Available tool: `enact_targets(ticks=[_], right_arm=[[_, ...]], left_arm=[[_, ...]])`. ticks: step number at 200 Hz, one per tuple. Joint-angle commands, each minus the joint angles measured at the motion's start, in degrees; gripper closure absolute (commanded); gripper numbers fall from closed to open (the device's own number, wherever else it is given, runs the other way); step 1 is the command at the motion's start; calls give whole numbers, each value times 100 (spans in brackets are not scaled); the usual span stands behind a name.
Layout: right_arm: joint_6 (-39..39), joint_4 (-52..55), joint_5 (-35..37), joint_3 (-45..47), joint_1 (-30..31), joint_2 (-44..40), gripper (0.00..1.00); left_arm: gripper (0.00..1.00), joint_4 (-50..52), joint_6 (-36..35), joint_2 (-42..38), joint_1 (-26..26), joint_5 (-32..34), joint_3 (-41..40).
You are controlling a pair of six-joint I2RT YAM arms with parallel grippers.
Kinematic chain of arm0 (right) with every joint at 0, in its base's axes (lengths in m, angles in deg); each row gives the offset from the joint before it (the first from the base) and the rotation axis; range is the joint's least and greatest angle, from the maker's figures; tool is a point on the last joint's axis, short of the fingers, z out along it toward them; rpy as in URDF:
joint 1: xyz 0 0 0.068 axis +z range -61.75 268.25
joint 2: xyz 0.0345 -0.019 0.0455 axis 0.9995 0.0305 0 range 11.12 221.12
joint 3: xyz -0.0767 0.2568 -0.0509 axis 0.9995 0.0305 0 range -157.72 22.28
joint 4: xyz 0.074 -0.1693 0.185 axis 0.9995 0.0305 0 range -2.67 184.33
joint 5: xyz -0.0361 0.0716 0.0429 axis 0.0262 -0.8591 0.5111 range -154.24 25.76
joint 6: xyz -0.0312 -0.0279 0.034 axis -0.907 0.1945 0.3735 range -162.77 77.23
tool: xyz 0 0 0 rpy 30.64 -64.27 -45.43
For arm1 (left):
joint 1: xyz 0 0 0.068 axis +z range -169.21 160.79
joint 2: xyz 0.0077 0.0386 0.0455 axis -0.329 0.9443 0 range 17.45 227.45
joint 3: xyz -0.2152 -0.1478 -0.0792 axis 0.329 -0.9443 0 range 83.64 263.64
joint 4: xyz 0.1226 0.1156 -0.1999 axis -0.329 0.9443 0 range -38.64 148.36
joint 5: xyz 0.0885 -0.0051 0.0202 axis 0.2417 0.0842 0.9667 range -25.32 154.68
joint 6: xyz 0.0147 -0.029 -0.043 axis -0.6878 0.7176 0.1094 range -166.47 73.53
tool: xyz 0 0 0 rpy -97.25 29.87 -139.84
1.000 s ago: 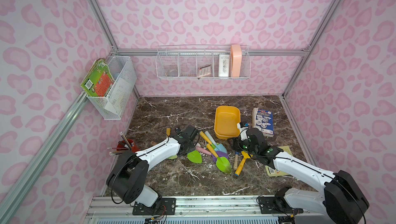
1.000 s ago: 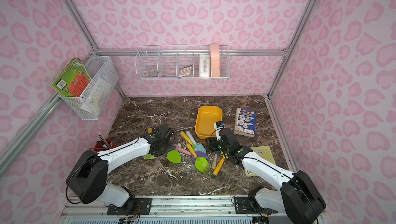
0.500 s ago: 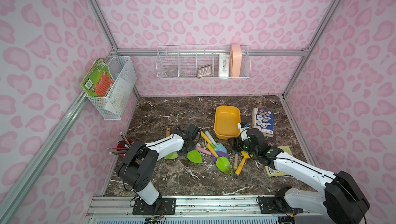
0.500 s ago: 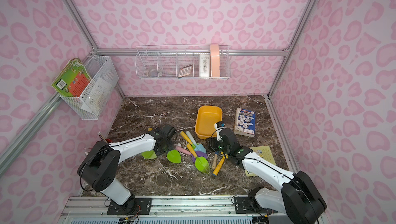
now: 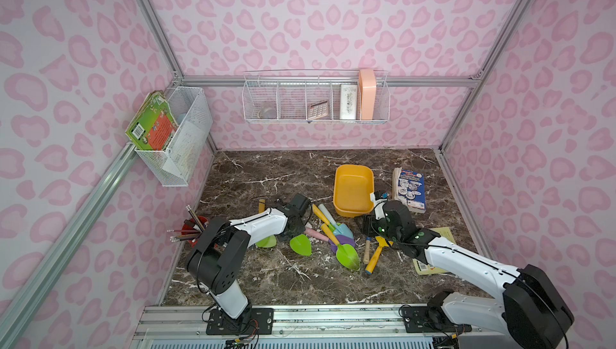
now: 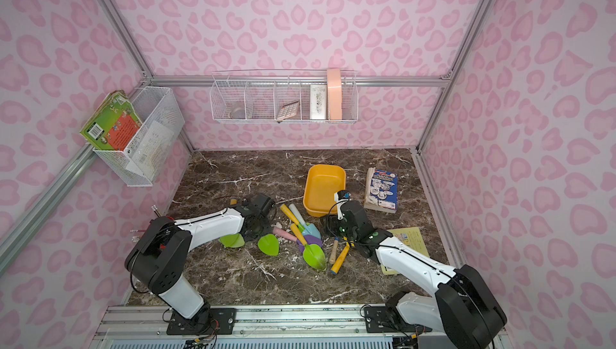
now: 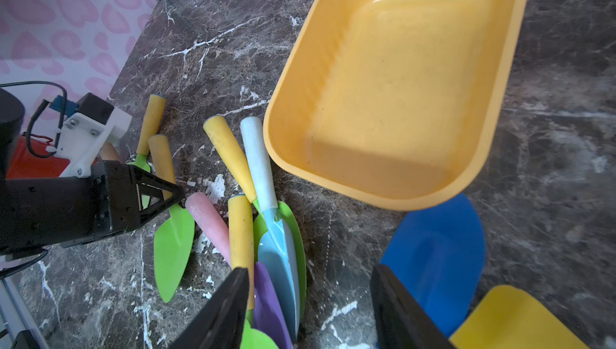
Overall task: Put the shovel into the storage box
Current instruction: Pick up the shovel from the center of the board, then move the storage box to the center of the board.
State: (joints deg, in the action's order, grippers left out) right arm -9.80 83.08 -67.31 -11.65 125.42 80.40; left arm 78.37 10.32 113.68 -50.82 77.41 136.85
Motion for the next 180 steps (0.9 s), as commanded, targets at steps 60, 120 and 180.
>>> enact_targets(ticks=[60, 120, 180], right_arm=[[-1, 109, -109, -327, -496, 228, 38], [-272, 805, -323, -1196, -1094, 935, 38], [-258, 506, -475, -947, -1413, 901, 40]], left_arm=[[92, 515, -520, -472, -2, 363, 121], [96, 1317, -1616, -1045, -261, 257, 1106], [96, 1554, -2436, -140, -515, -567, 3079]])
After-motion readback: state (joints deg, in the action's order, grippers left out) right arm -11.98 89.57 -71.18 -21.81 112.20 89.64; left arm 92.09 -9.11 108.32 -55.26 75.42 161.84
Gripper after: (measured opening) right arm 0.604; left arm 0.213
